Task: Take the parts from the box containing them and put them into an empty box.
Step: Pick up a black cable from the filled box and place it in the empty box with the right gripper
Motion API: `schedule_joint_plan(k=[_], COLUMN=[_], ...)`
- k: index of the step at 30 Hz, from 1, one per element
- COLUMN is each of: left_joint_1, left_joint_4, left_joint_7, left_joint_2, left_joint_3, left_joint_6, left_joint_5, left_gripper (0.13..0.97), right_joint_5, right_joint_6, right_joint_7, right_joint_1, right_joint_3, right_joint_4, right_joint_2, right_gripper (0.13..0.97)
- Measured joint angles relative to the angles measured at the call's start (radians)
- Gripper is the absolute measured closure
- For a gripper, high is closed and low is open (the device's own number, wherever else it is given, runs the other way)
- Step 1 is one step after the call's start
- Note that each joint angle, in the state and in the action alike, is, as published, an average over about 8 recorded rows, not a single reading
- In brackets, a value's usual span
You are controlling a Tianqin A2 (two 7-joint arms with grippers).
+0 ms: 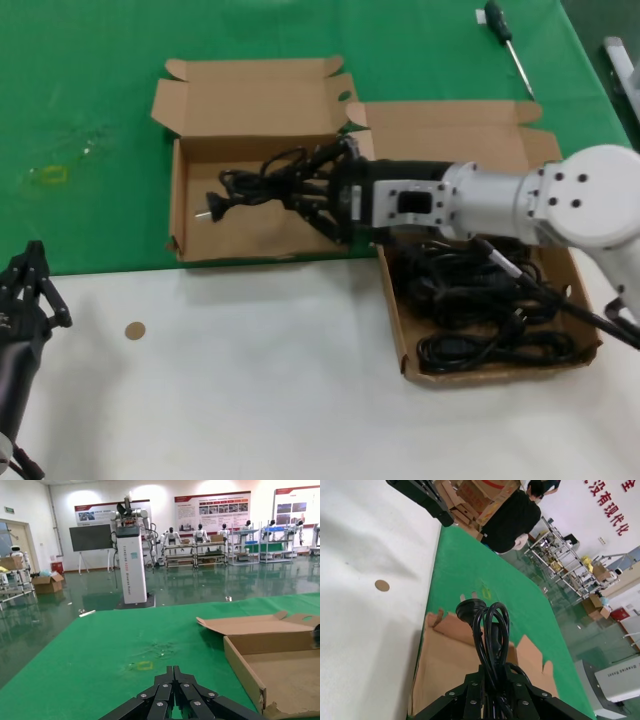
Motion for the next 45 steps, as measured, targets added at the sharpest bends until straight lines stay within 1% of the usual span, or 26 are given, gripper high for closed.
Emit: schedule_joint_plan(k=[8, 18, 28, 36, 40, 45], left_joint_1=[0.000, 0.000, 0.000, 0.000, 0.000, 0.000], left_joint_4=[0.000, 0.000, 0.000, 0.000, 0.000, 0.000], left_joint_7=[0.000, 0.000, 0.000, 0.000, 0.000, 0.000], left_joint_2=[0.000, 0.000, 0.000, 0.000, 0.000, 0.000], left_joint_3=[0.000, 0.000, 0.000, 0.000, 0.000, 0.000], left_joint_6=[0.000, 0.000, 0.000, 0.000, 0.000, 0.000], left_joint_5=[0.000, 0.000, 0.000, 0.000, 0.000, 0.000], left_gripper=[0.945, 0.945, 0.945, 0.945, 0.945, 0.945], right_joint_5=[0.000, 0.009, 0.018, 0.023, 0.021, 0.014], right_joint_6=[0.029, 0.071, 0.111, 0.129, 0.133, 0.134], right_joint_7=[-0.046, -0.167, -0.277, -0.331, -0.329, -0.303], right_joint_1=[0.022, 0.068, 0.107, 0.119, 0.114, 0.102], right_joint_3=[-0.017, -0.017, -0.008, -0.001, -0.002, -0.004], right_joint_4=[-0.088, -0.232, -0.344, -0.391, -0.382, -0.352], right_joint_2=[-0.069, -0.139, -0.186, -0.203, -0.201, -0.192], right_gripper=[0.883, 0.884, 0.884, 0.827, 0.827, 0.748])
